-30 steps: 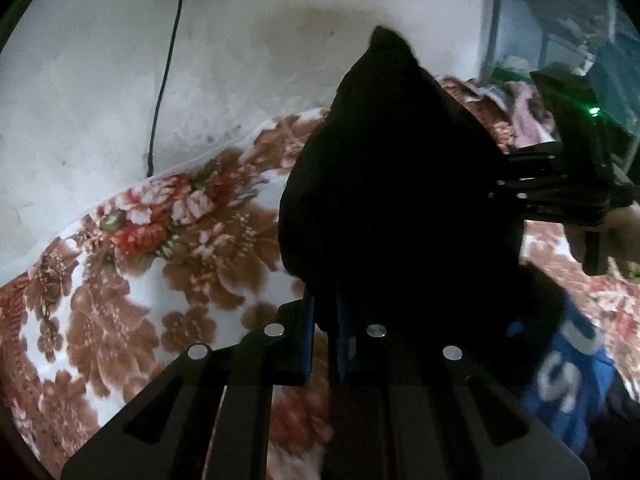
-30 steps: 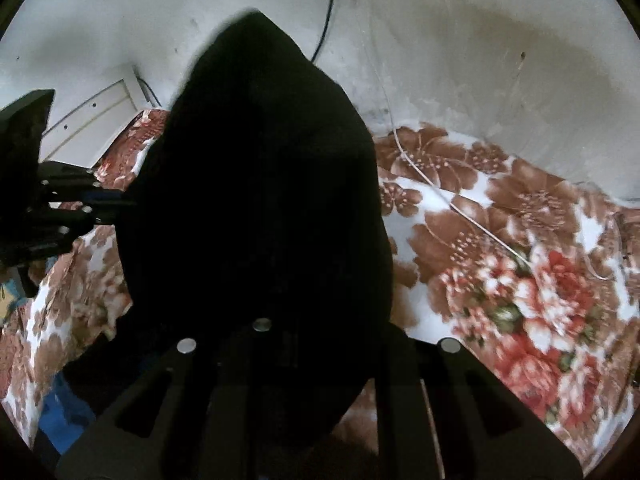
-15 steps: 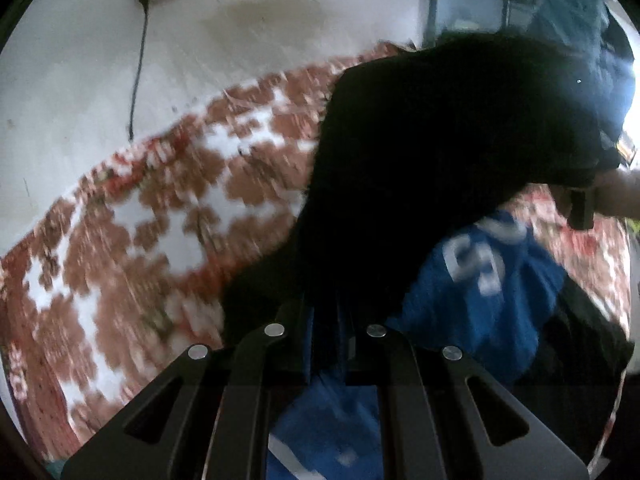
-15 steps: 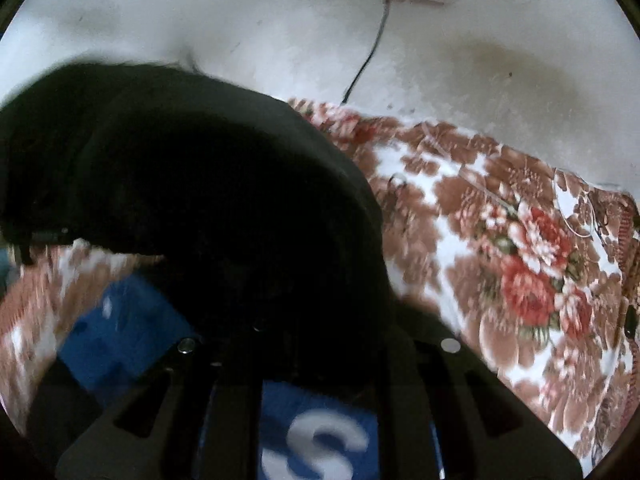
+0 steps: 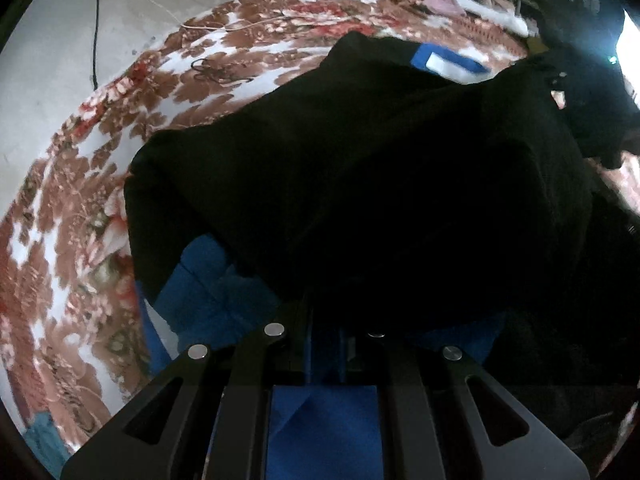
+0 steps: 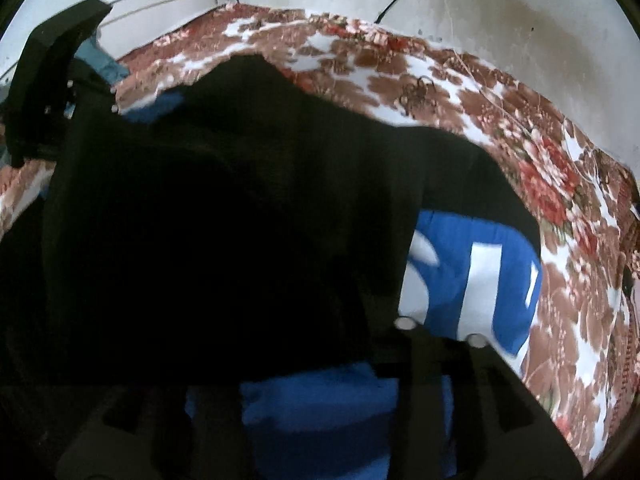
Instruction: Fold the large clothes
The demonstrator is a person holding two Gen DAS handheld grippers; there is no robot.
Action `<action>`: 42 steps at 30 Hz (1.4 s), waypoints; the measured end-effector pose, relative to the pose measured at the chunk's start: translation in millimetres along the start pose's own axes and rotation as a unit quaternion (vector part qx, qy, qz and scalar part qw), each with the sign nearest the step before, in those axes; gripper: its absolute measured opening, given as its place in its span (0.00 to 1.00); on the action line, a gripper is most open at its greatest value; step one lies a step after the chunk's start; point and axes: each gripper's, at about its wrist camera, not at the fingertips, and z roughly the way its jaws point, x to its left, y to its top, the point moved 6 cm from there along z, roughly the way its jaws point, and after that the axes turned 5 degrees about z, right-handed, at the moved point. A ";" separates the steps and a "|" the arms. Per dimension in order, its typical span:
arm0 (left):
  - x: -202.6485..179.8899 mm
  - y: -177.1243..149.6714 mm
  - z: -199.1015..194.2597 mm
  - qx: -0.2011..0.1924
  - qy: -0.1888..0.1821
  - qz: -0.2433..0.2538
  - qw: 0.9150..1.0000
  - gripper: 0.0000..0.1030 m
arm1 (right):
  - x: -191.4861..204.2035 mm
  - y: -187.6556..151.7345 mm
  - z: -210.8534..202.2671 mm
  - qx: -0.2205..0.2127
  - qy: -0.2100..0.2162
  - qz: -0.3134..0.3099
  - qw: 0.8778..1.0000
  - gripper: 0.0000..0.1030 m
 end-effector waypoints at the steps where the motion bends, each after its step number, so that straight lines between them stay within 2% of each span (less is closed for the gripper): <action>1: -0.1 0.5 1.0 0.002 0.003 0.002 1.000 0.10 | 2.0 -2.9 -3.2 -0.001 -0.002 0.000 1.000 0.55; 2: -1.0 0.4 -0.2 0.002 0.007 0.002 1.000 0.12 | 2.4 -5.3 -7.4 -0.003 -0.003 0.002 1.000 0.60; 3: -1.8 0.2 -2.5 0.001 0.012 0.003 1.000 0.14 | 1.2 -8.5 -13.0 -0.003 -0.006 0.005 1.000 0.70; 4: -3.6 -0.9 -6.7 0.002 0.011 0.004 1.000 0.20 | -0.8 -11.1 -18.2 -0.004 -0.011 0.010 1.000 0.88; 5: -6.1 -2.5 -11.6 0.003 0.013 0.008 1.000 0.30 | -5.6 -14.7 -26.9 -0.007 -0.013 0.021 1.000 0.92; 6: -8.4 -5.8 -19.0 0.006 0.016 0.013 1.000 0.35 | -10.9 -19.0 -34.2 -0.001 -0.010 0.034 0.999 0.92; 8: -10.2 -10.9 -30.0 0.011 0.013 0.013 1.000 0.62 | -25.2 -24.3 -47.3 0.012 -0.014 0.062 0.998 0.92; 11: -10.3 -20.5 -58.4 0.011 0.010 -0.006 1.000 0.65 | -45.8 -18.7 -68.3 0.016 -0.013 0.120 0.993 0.92; 13: -4.9 -21.8 -75.2 0.009 -0.011 -0.060 0.998 0.65 | -52.2 -3.3 -80.3 0.017 -0.009 0.171 0.985 0.92; 15: -1.8 -16.6 -88.5 -0.004 -0.035 -0.133 0.991 0.65 | -47.9 18.4 -89.7 0.008 -0.006 0.214 0.977 0.92; 17: -5.8 -2.9 -99.8 -0.029 -0.057 -0.194 0.979 0.75 | -36.0 37.2 -91.4 0.010 -0.025 0.222 0.975 0.92; 18: -7.9 8.1 -104.8 -0.048 -0.059 -0.226 0.971 0.79 | -31.4 43.3 -90.6 0.011 -0.036 0.223 0.974 0.92; 19: -10.2 15.5 -105.4 -0.057 -0.056 -0.246 0.966 0.88 | -24.4 50.6 -88.3 0.011 -0.046 0.224 0.973 0.92; 21: -15.2 29.8 -102.8 -0.074 -0.044 -0.274 0.958 0.90 | -11.6 56.4 -74.7 0.030 -0.078 0.212 0.974 0.92; 22: -20.5 37.4 -98.5 -0.080 -0.036 -0.277 0.957 0.91 | -8.6 56.6 -67.7 0.040 -0.087 0.208 0.973 0.92; 27: -37.3 52.4 -58.5 -0.039 0.046 -0.210 0.976 0.93 | 1.1 46.4 -31.5 0.075 -0.127 0.183 0.972 0.92; 29: -40.6 49.4 -43.0 -0.026 0.041 -0.201 0.978 0.95 | 1.5 38.3 -18.2 0.088 -0.132 0.176 0.971 0.92; 33: -39.2 33.4 -12.1 0.003 0.021 -0.207 0.978 0.95 | -0.4 21.3 3.4 0.111 -0.127 0.178 0.969 0.95; 39: -46.5 14.0 24.2 0.032 0.013 -0.179 0.983 0.95 | -1.9 -5.0 34.0 0.145 -0.089 0.184 0.968 0.95; 42: -50.0 8.5 35.1 0.033 0.012 -0.167 0.985 0.95 | -0.5 -13.6 41.9 0.131 -0.085 0.165 0.974 0.95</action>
